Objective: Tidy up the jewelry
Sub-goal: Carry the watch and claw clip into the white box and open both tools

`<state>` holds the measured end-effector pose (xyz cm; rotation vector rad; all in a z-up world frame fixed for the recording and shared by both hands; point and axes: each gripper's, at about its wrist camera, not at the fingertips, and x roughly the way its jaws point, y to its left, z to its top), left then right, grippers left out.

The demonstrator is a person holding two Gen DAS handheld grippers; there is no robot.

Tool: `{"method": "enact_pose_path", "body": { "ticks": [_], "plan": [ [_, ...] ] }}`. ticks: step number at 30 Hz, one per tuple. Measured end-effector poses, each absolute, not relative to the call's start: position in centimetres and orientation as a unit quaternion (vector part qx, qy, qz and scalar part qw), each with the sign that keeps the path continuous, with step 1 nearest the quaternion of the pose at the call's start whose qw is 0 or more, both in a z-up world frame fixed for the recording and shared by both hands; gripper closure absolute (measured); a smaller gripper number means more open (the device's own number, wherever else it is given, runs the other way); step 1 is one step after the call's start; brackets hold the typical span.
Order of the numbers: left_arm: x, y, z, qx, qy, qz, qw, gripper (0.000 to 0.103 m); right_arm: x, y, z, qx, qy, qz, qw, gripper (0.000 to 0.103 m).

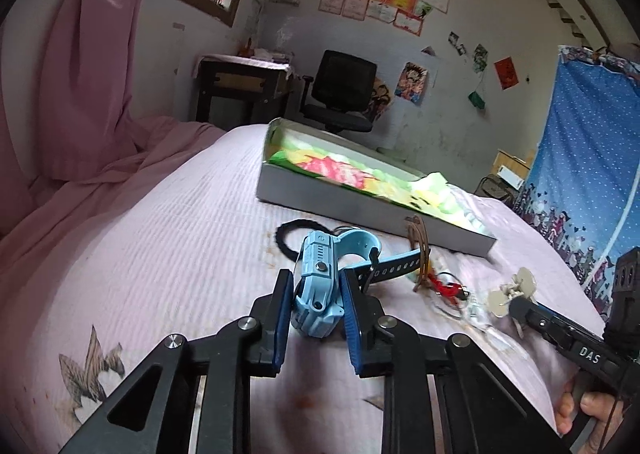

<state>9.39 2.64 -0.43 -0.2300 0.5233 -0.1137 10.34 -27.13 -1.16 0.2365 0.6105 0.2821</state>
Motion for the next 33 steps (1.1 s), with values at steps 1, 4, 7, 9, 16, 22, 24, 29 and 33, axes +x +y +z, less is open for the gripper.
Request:
{"method": "enact_pose_path", "body": {
  "ticks": [1,4,7,9,16,22,24,29,33],
  "plan": [
    [9.2,2.6,-0.3,-0.114,0.256,-0.058,0.958,0.081,10.2,-27.1,-1.1,0.115,0.297,0.138,0.938,0.054],
    [8.9,2.1,0.5,-0.117,0.241,-0.067,0.961,0.081,10.0,-27.0,-0.7,0.108,0.286,0.138,0.942,0.054],
    [9.2,2.1,1.5,-0.124,0.226,-0.072,0.964,0.081,10.0,-26.7,-0.1,0.1,0.274,0.141,0.946,0.054],
    [10.0,1.9,2.6,-0.122,0.213,-0.073,0.967,0.081,10.2,-26.5,0.5,0.097,0.265,0.145,0.948,0.054],
    [13.7,1.4,4.4,-0.093,0.216,-0.077,0.969,0.081,14.5,-25.8,3.3,0.089,0.25,0.157,0.951,0.054],
    [16.2,0.6,4.2,-0.02,0.26,-0.07,0.963,0.081,19.3,-24.9,4.1,0.105,0.249,0.168,0.948,0.054],
    [16.4,0.5,3.5,0.006,0.274,-0.063,0.96,0.081,20.0,-24.7,3.9,0.105,0.25,0.171,0.947,0.054],
    [16.0,1.2,2.7,0.038,0.291,-0.045,0.955,0.081,20.4,-24.6,2.9,0.109,0.251,0.172,0.946,0.054],
    [14.8,1.8,3.1,0.055,0.289,-0.037,0.955,0.081,20.6,-24.3,2.6,0.107,0.255,0.174,0.945,0.054]
  ]
}}
